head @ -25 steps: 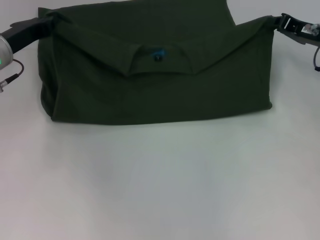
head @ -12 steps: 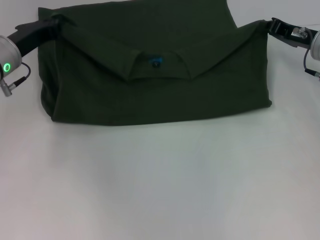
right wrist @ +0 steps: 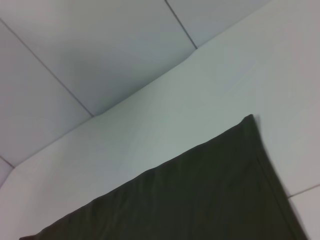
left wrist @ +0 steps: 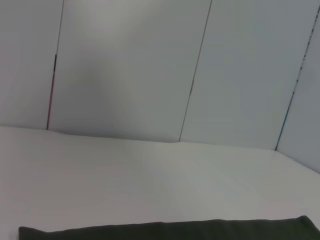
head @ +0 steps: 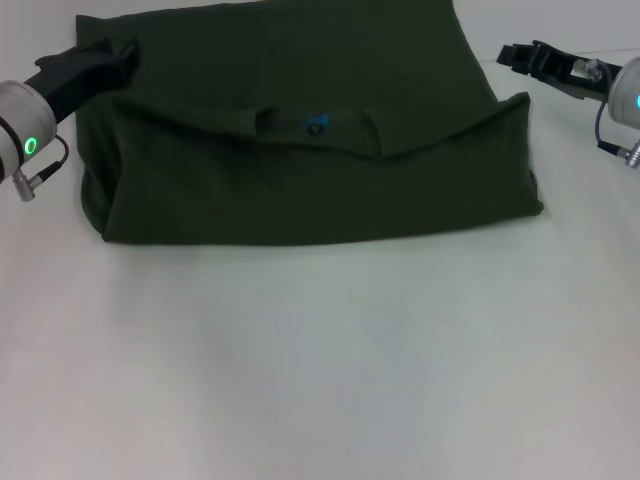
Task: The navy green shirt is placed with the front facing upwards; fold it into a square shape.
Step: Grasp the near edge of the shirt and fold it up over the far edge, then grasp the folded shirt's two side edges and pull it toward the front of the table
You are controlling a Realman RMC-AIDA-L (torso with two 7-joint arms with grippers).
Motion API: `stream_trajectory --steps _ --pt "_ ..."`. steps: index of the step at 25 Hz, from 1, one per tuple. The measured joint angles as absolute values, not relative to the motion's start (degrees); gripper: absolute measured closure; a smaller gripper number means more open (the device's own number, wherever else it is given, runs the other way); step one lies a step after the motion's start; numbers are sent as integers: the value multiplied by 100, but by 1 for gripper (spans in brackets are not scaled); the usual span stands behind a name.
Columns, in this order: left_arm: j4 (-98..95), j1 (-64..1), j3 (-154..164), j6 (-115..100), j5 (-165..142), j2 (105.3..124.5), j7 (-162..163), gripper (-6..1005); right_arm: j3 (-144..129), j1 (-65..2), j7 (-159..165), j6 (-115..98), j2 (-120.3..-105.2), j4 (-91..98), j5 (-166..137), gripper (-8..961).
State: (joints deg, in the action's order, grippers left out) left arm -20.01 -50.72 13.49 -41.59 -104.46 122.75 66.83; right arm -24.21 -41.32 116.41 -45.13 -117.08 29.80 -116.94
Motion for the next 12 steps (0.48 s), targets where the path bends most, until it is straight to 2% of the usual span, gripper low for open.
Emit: stream_trajectory --steps 2,8,10,12 --pt "-2003 -5067 1336 -4125 -10441 12283 6683 696 -2479 -4156 11639 -4507 -11710 2979 -11695 766" --pt "-2064 -5024 1343 -3955 -10138 12287 6570 494 -2529 -4211 11636 -4448 -11725 2979 -11695 496" --pt "-2090 -5014 1342 -3925 -10005 12289 6443 394 -2531 -4215 11636 -4450 -11725 2985 -11695 396" --pt "-2149 -4989 1342 -3922 -9838 12304 6318 294 -2531 -4216 11622 -4474 -11724 3008 -11695 377"
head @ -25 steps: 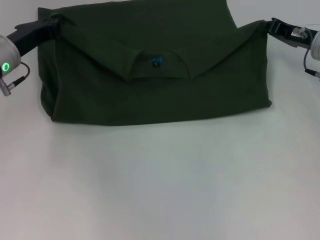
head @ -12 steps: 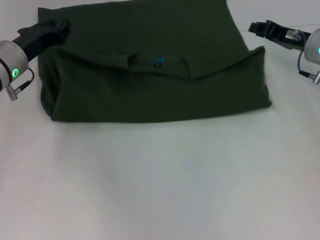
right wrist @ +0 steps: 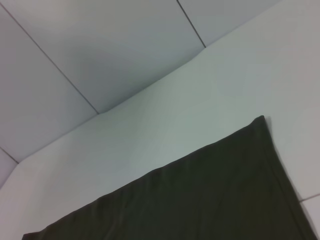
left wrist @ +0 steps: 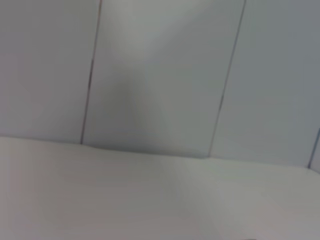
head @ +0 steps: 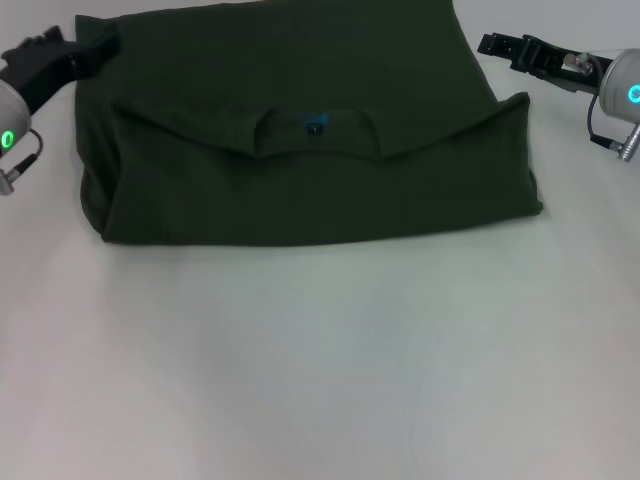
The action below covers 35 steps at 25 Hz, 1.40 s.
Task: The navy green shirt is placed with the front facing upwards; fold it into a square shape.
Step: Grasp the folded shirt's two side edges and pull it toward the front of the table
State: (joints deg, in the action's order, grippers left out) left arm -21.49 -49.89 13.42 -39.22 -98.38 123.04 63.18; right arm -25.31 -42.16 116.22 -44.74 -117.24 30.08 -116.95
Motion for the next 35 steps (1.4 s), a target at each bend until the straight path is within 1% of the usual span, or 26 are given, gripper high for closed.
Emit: stream_trajectory --steps 1,5,10,12,15,20,23,27,35 --pt "-2165 -4980 1342 -3928 -9790 12304 6304 244 -2531 -4217 11610 -4488 -11724 3014 -11695 367" --pt "-2218 -4921 1341 -4039 -9709 12269 6356 179 -2532 -4217 11521 -4572 -11724 3023 -11640 328" --pt "-2394 -4607 1358 -4589 -9723 12271 6692 97 -2531 -4022 11107 -4994 -11724 2980 -11061 280" --pt "-2517 -4403 1419 -4964 -9725 12272 6905 64 -2531 -3886 10932 -5304 -11723 2979 -10795 211" --pt "-2755 -4114 1825 -5334 -9746 12235 7467 63 -2532 -3651 10630 -5870 -11725 2978 -10417 108" --pt "-3315 -3614 2451 -5957 -9753 12234 8116 62 -2504 -3332 10298 -6748 -11742 3006 -10133 45" --pt "-3525 -3389 2532 -6305 -9775 12249 8342 63 -2501 -3154 10165 -7129 -11732 3042 -10081 48" --pt "-3691 -3187 2545 -6746 -10048 12253 8590 63 -2509 -2911 10130 -7474 -11649 3087 -10084 53" --pt "-3814 -3143 2563 -6978 -10852 12262 8972 62 -2267 -2541 10129 -8126 -11526 3111 -10060 53"
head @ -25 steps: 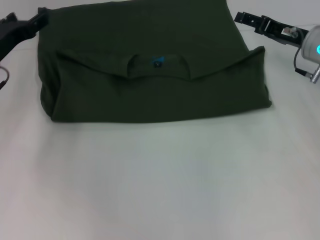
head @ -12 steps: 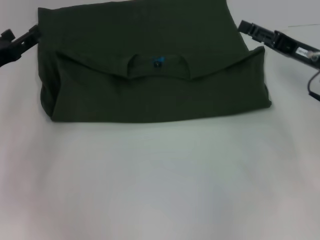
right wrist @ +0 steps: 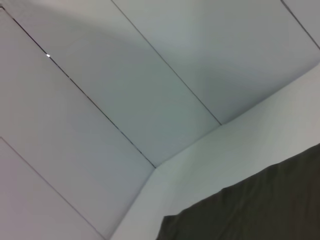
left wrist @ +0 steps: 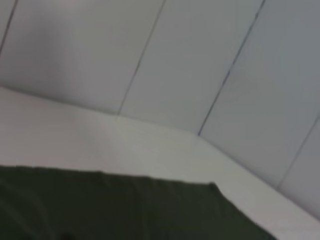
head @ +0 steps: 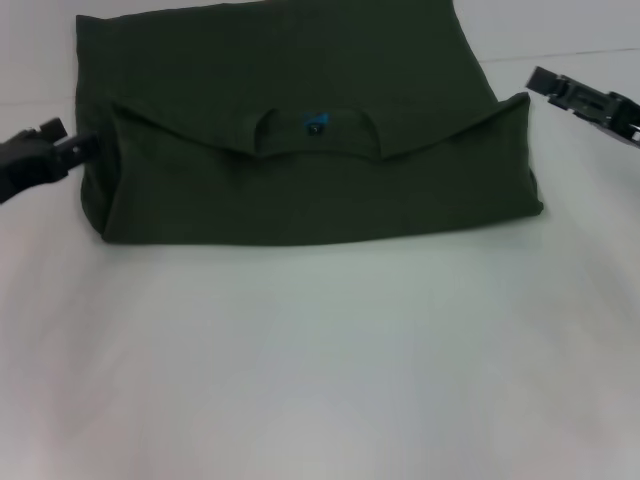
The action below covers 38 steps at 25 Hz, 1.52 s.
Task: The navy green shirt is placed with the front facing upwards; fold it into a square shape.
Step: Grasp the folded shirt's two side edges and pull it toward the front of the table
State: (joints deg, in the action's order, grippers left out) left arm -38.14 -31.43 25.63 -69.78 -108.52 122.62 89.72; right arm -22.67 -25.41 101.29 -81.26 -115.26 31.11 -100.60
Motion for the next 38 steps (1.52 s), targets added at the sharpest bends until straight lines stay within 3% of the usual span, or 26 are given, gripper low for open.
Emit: stream_trajectory --steps 12,28,38 --pt "-3967 -3091 2550 -6759 -12114 12207 8959 63 -1907 -2209 10272 -8952 -11401 3105 -10054 56" --pt "-4076 -3147 2900 -6632 -12455 12228 8694 62 -1870 -2302 10292 -8811 -11470 3064 -10054 58" --pt "-4060 -3171 3673 -5914 -12462 12349 8673 62 -1854 -2303 10290 -8713 -11526 3043 -10054 58"
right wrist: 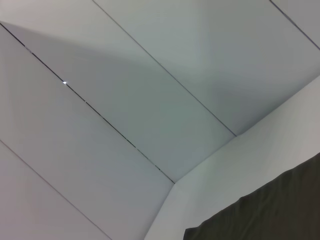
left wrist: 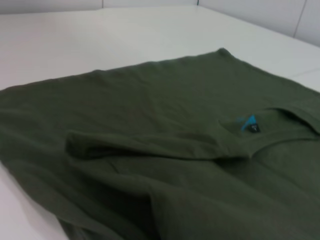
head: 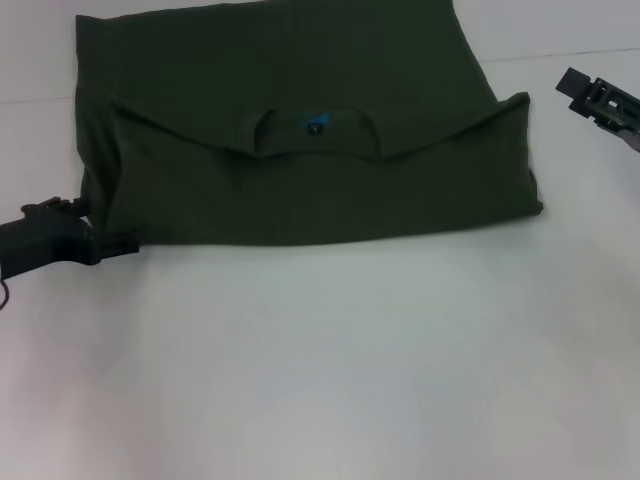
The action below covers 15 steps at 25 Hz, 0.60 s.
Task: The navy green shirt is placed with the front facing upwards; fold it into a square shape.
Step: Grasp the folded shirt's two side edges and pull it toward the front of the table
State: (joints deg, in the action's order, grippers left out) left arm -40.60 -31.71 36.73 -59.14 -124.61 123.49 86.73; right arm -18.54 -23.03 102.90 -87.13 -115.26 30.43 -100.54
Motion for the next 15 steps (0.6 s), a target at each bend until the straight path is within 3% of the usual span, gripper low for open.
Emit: stream_trajectory --steps 15 --pt "-4056 -3190 4033 -5719 -12609 12371 8609 63 -1834 -2309 10286 -8665 -11584 3040 -10054 57"
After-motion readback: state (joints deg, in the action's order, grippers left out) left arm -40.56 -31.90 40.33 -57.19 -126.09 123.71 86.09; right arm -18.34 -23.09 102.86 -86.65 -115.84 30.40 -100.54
